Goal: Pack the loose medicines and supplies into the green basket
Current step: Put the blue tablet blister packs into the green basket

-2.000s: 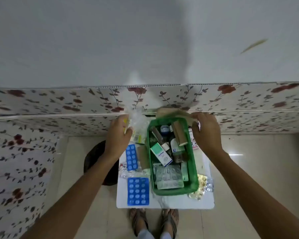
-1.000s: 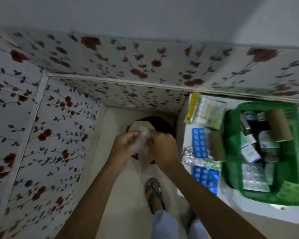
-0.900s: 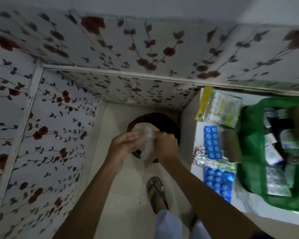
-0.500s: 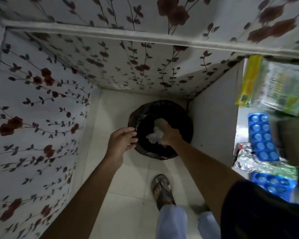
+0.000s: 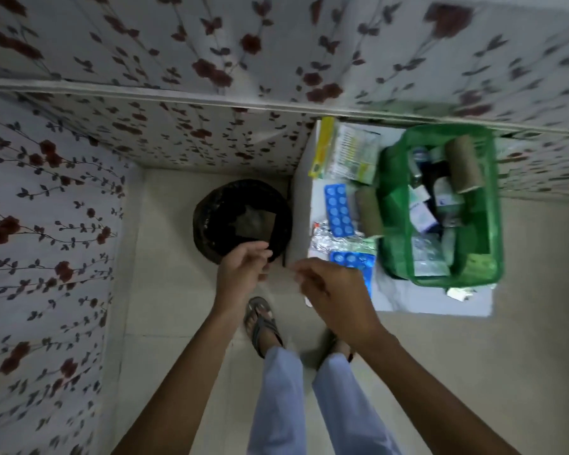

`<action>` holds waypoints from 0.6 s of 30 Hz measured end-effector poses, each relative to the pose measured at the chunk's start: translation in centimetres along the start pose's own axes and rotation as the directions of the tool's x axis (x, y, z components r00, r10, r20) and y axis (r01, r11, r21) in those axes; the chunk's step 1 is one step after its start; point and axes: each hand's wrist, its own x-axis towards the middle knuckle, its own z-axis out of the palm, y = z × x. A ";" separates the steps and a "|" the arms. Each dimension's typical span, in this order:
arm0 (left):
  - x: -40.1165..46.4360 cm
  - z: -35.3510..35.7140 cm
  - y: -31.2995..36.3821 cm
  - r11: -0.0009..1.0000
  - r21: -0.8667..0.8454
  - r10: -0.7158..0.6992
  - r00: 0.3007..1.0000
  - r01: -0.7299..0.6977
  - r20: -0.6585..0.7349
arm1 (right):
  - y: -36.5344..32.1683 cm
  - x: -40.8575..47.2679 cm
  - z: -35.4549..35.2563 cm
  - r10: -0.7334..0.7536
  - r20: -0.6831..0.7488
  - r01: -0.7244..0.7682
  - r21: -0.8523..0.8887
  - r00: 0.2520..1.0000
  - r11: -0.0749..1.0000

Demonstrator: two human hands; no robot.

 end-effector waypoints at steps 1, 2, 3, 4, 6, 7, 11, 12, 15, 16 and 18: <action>-1.0 1.4 -0.1 0.995 0.087 0.052 0.998 -0.053 0.021 | 0.7 -1.2 -1.4 0.036 -0.006 -0.036 0.002 0.999 0.999; -1.9 3.0 -0.3 0.975 0.190 0.107 0.993 -0.115 0.053 | 1.5 -2.2 -2.9 0.059 -0.025 -0.059 -0.003 0.998 0.998; -2.6 4.7 -0.7 0.935 0.311 0.154 0.985 -0.173 0.082 | 2.2 -3.1 -4.3 0.054 -0.064 -0.056 -0.028 0.996 0.998; -2.9 6.0 -1.1 0.875 0.434 0.192 0.977 -0.214 0.094 | 2.8 -3.6 -5.5 0.034 -0.107 -0.041 -0.063 0.994 0.997; -3.3 8.8 -1.7 0.753 0.623 0.221 0.973 -0.213 0.066 | 3.7 -4.3 -8.0 -0.009 -0.164 -0.007 -0.092 0.986 0.996; -3.2 9.8 -2.0 0.710 0.681 0.206 0.978 -0.177 0.040 | 4.0 -4.2 -9.0 -0.036 -0.183 0.019 -0.097 0.983 0.995; -3.3 13.0 -3.1 0.606 0.793 0.130 0.991 -0.058 -0.026 | 4.8 -2.1 -11.4 -0.182 -0.268 0.138 -0.178 0.946 0.974; -3.5 13.6 -3.4 0.591 0.806 0.131 0.990 -0.037 -0.051 | 4.9 -1.5 -11.8 -0.226 -0.275 0.171 -0.211 0.934 0.962; -3.9 14.4 -4.0 0.578 0.816 0.156 0.982 -0.002 -0.109 | 5.4 0.1 -12.3 -0.310 -0.237 0.245 -0.267 0.921 0.932; -3.9 14.4 -4.1 0.587 0.810 0.157 0.980 0.006 -0.121 | 5.3 0.6 -12.4 -0.337 -0.217 0.271 -0.283 0.916 0.920; -3.9 14.5 -4.1 0.612 0.790 0.147 0.979 0.023 -0.141 | 5.2 1.3 -12.7 -0.394 -0.183 0.326 -0.315 0.901 0.891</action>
